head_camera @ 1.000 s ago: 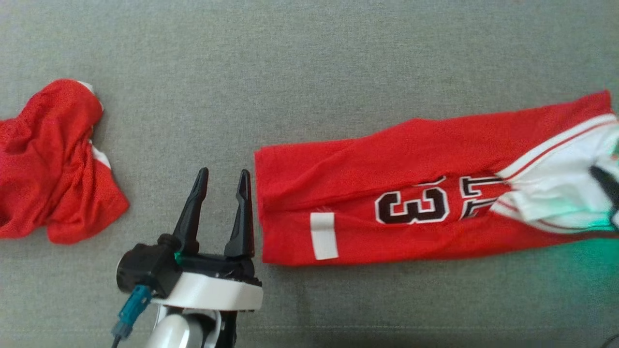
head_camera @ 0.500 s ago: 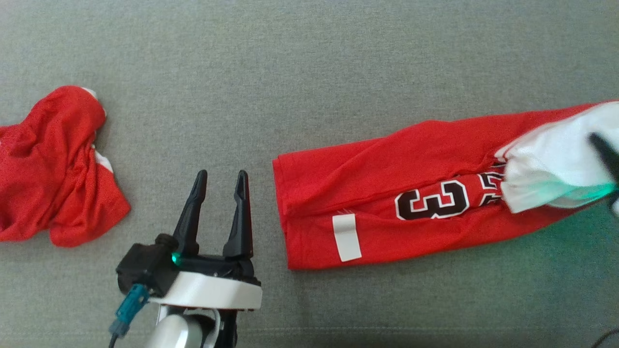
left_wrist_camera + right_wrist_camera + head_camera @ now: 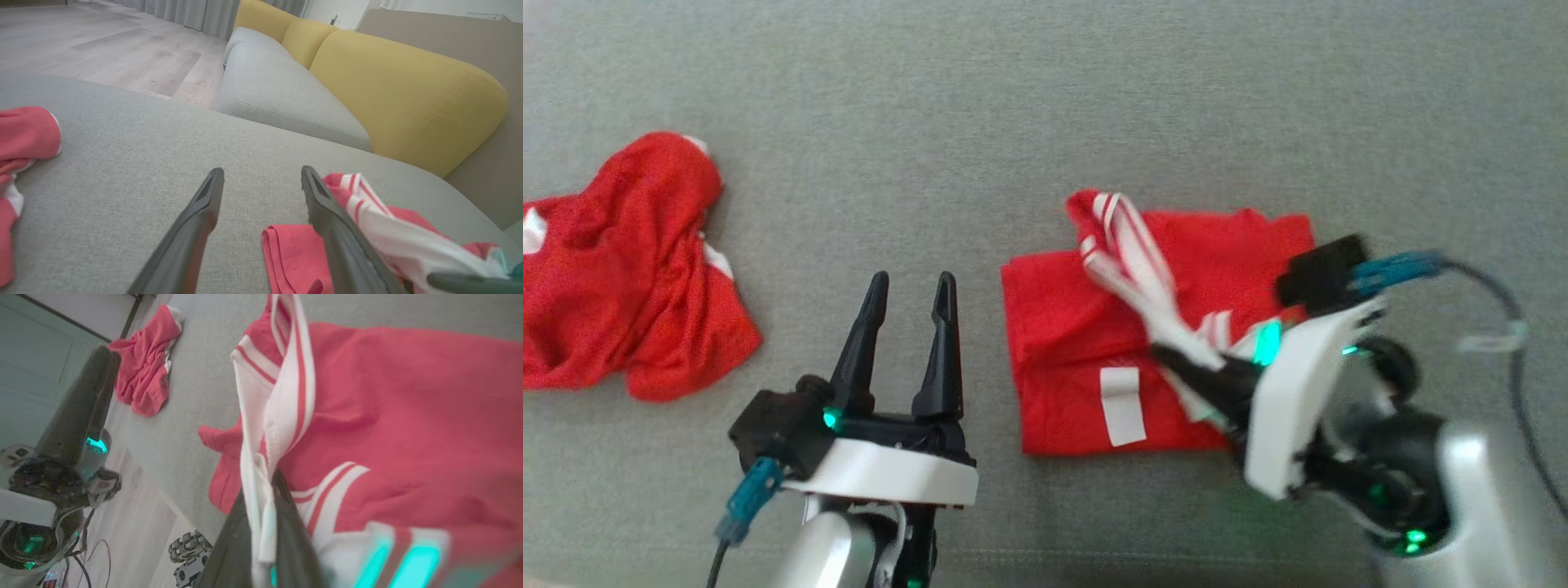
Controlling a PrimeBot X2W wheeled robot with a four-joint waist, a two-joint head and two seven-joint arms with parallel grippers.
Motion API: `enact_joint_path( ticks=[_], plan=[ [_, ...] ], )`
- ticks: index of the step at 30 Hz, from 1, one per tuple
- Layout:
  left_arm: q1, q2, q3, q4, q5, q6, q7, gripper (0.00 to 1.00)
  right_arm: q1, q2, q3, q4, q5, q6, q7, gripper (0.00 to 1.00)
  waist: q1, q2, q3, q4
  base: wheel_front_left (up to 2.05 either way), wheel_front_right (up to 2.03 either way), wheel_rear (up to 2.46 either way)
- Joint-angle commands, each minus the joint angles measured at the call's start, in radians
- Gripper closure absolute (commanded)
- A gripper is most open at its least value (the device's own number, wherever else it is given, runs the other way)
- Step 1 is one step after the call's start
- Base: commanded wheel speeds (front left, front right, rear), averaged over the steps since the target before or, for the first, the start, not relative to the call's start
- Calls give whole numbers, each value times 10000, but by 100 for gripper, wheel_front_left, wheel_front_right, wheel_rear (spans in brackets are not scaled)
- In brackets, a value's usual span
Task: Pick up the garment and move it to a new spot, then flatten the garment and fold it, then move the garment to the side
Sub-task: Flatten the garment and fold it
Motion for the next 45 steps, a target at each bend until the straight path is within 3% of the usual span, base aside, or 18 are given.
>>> enact_joint_path(
  ticks=[1,8,18,31,32,33,34,41,45],
  plan=[
    [-179,-49,290,-276,-27,26,-78,0,-348,150,325,-319,-39,-7,-122,100,0,0,-25,117,0,0,0],
    [-83,-49,236,-159,-121,92,-78,0,-347,185,1518,845,621,-7,-1700,100,0,0,-194,555,0,0,0],
    [121,-49,304,-48,33,63,-78,0,-908,187,2190,2262,1781,-7,-3773,100,0,0,-429,536,0,0,0],
    [134,-49,400,92,149,-37,-78,0,-1359,188,3398,3388,2322,-7,-4659,100,0,0,-538,336,0,0,0],
    [136,-49,402,107,142,-44,-78,0,-1347,188,3461,3409,2373,-7,-4730,84,0,0,-555,328,0,0,0],
    [136,-49,405,125,133,-54,-78,0,-1331,188,3541,3402,2488,-7,-4812,34,0,0,-573,322,0,0,0],
    [135,-49,418,151,127,-65,-78,0,-1298,188,3585,3389,2653,-7,-4947,0,0,0,-604,315,0,0,0],
    [156,-49,810,294,220,-129,-78,0,-1066,188,3564,2911,3743,-7,-6424,0,0,0,-1038,266,0,0,0],
    [302,-49,1036,285,276,-160,-78,0,-786,189,2786,2267,3162,-7,-7575,0,0,0,-1377,117,0,0,0]
  ],
)
